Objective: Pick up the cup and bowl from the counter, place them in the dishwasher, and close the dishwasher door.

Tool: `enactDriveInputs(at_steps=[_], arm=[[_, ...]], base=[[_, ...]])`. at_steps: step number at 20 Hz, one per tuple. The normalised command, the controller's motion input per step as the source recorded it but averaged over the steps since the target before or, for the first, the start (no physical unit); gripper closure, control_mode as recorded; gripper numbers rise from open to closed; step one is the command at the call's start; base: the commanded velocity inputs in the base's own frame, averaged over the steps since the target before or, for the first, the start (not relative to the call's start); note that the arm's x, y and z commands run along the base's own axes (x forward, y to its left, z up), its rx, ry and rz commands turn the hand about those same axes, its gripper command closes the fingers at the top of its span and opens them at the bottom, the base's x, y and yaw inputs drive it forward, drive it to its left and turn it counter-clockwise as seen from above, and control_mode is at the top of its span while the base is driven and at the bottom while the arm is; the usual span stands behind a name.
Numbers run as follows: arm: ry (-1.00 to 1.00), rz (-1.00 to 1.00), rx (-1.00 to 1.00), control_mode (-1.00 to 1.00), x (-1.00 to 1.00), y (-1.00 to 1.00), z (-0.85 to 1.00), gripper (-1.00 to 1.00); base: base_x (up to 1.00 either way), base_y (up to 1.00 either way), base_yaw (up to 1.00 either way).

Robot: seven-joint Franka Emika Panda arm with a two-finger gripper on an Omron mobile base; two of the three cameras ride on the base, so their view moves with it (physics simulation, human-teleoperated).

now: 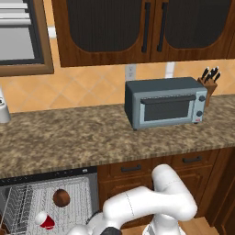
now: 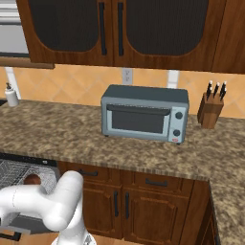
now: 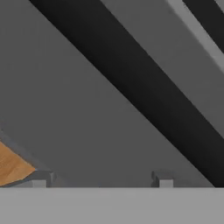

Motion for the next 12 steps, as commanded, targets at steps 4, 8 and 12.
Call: enactDriveInputs(at_steps=[4, 8, 12], arm=[[-0.36, -0.34, -0.21, -1.00, 1.00, 0.01, -0.11, -1.00], [-0.31, -0.19, -0.17, -1.00, 1.00, 0.00, -0.14, -1.00], [-0.26, -0.14, -0.15, -1.00, 1.00, 0.00, -0.33, -1.00]], base=[[0.00, 0.00, 0.00], [0.00, 0.00, 0.00], [0.00, 0.00, 0.00]])
